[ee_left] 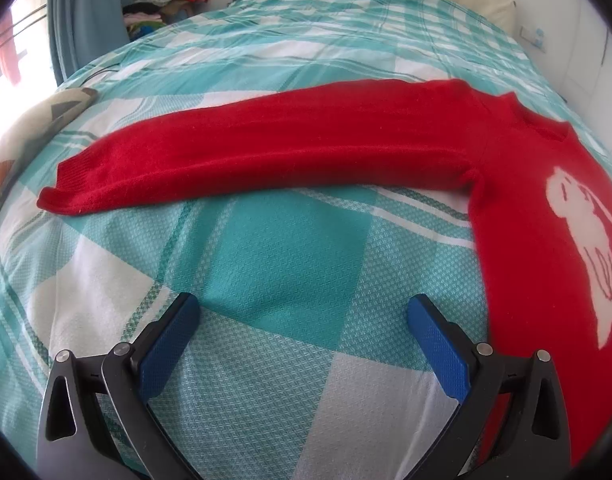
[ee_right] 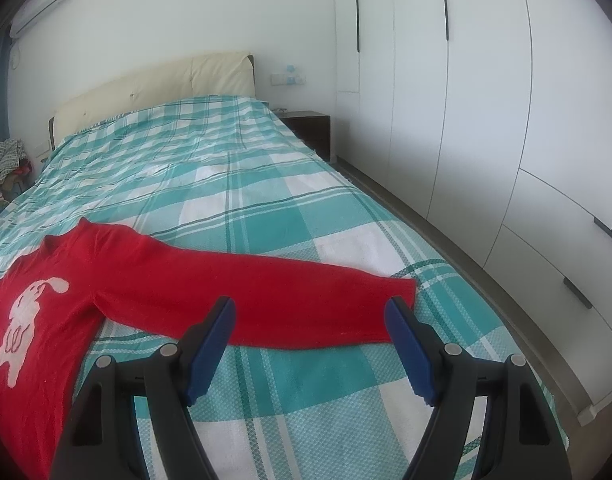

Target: Fold small clothes

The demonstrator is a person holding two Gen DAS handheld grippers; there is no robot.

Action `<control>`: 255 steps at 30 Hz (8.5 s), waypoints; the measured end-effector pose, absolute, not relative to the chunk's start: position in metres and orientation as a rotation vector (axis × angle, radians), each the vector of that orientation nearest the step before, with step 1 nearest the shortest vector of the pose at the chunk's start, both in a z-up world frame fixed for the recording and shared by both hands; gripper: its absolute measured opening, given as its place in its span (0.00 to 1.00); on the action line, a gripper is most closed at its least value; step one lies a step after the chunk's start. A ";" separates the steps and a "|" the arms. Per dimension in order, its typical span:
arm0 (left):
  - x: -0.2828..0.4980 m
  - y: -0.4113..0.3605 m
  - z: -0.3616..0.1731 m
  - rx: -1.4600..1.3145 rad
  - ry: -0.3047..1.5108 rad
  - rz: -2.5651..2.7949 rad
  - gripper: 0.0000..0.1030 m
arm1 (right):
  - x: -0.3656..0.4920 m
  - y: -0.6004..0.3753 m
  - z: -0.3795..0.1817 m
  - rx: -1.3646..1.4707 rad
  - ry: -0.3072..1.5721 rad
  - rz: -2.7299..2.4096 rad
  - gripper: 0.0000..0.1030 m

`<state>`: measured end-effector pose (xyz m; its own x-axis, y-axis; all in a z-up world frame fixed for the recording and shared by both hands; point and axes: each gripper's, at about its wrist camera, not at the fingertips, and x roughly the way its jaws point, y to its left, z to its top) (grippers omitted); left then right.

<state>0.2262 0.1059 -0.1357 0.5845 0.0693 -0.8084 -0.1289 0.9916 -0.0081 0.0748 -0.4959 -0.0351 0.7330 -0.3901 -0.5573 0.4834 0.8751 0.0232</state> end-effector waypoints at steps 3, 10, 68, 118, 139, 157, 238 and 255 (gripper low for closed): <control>0.226 0.106 -0.136 -0.069 0.940 0.115 1.00 | 0.075 -0.495 -0.035 0.167 0.574 -0.483 0.74; 0.226 0.106 -0.136 -0.069 0.940 0.116 1.00 | 0.075 -0.494 -0.036 0.163 0.574 -0.483 0.74; 0.226 0.105 -0.136 -0.069 0.940 0.116 1.00 | 0.075 -0.493 -0.035 0.164 0.564 -0.486 0.74; 0.226 0.105 -0.135 -0.069 0.941 0.117 1.00 | 0.074 -0.497 -0.037 0.205 0.556 -0.483 0.74; 0.226 0.105 -0.135 -0.070 0.941 0.118 1.00 | 0.074 -0.495 -0.037 0.192 0.556 -0.479 0.74; 0.226 0.105 -0.135 -0.070 0.941 0.118 1.00 | 0.077 -0.495 -0.038 0.196 0.560 -0.474 0.74; 0.226 0.105 -0.135 -0.070 0.941 0.120 1.00 | 0.045 -0.650 -0.109 1.071 0.596 -0.265 0.67; 0.227 0.106 -0.136 -0.074 0.942 0.118 1.00 | 0.115 -0.638 -0.082 0.957 0.640 -0.275 0.04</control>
